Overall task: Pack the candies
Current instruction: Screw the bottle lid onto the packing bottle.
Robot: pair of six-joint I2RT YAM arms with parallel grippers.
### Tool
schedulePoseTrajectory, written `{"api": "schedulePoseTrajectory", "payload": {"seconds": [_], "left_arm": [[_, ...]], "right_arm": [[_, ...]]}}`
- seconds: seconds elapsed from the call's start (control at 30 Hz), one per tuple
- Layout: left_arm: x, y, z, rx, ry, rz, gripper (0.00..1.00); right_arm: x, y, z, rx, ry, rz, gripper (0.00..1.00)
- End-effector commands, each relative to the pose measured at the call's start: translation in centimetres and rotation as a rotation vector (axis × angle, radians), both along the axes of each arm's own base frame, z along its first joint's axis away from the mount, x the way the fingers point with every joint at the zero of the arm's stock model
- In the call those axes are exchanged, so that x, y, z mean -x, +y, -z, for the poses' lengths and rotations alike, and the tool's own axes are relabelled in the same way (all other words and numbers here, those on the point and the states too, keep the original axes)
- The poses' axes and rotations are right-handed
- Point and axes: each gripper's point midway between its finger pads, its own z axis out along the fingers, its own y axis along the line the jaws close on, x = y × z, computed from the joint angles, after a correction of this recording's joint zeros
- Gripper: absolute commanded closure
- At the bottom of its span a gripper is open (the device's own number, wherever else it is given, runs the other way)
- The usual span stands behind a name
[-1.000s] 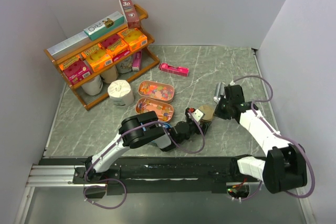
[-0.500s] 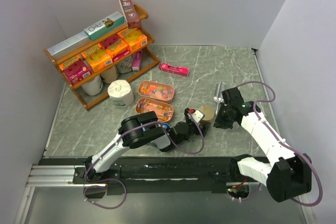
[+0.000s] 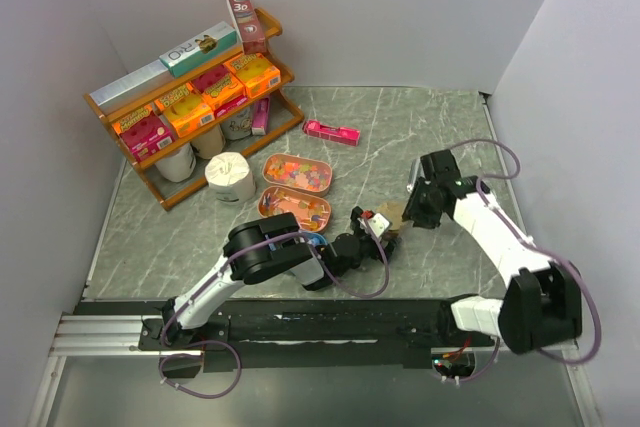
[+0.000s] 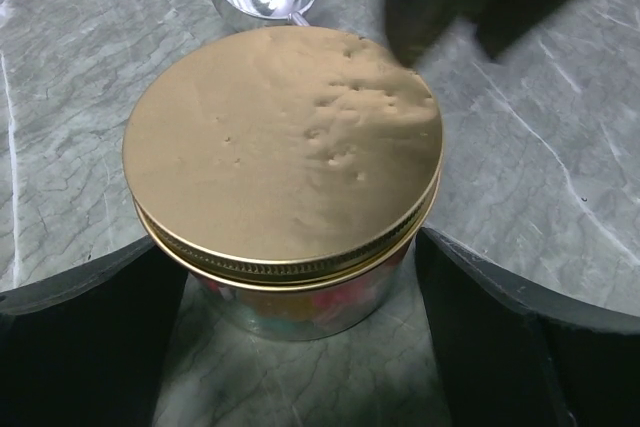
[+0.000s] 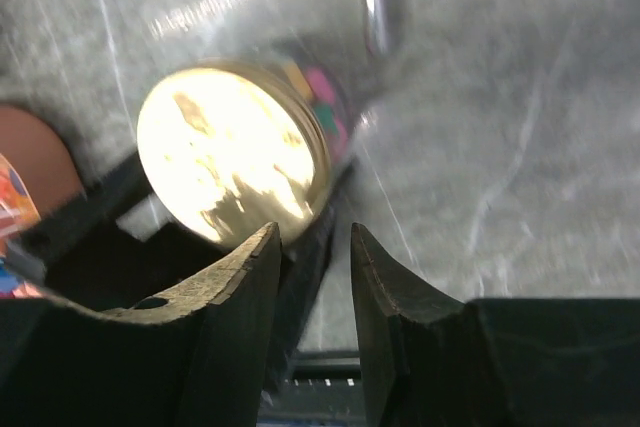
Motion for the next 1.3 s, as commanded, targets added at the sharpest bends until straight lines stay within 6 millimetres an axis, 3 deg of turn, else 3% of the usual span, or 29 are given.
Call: {"api": "schedulePoseTrajectory", "payload": {"seconds": [0.0,0.13,0.37,0.6,0.7,0.83,1.27], "left_arm": [[3.3,6.1,12.0,-0.389,0.217,-0.013,0.03],[2.9,5.7,11.4,-0.36,0.229,-0.019,0.03],[2.0,4.2,10.2,-0.304,0.241,-0.024,0.04],[1.1,3.3,10.1,-0.285,0.246,-0.022,0.03],[1.0,3.4,10.1,-0.289,0.242,-0.02,0.19],[1.0,3.7,10.8,-0.31,0.249,-0.015,0.29],[0.6,3.4,11.6,-0.332,0.265,-0.027,0.28]], "right_arm": [[-5.3,0.4,-1.6,-0.003,-0.125,-0.03,0.59],[-7.1,0.4,-1.5,0.006,-0.127,-0.042,0.6],[-6.7,0.4,0.5,0.012,-0.069,-0.065,0.65],[-4.7,0.6,2.3,-0.002,-0.013,-0.082,0.68],[-3.9,0.7,2.8,-0.011,0.002,-0.09,0.7],[-2.6,0.9,3.6,-0.032,0.031,-0.103,0.75],[2.4,1.7,4.5,-0.127,0.076,-0.108,0.78]]}}
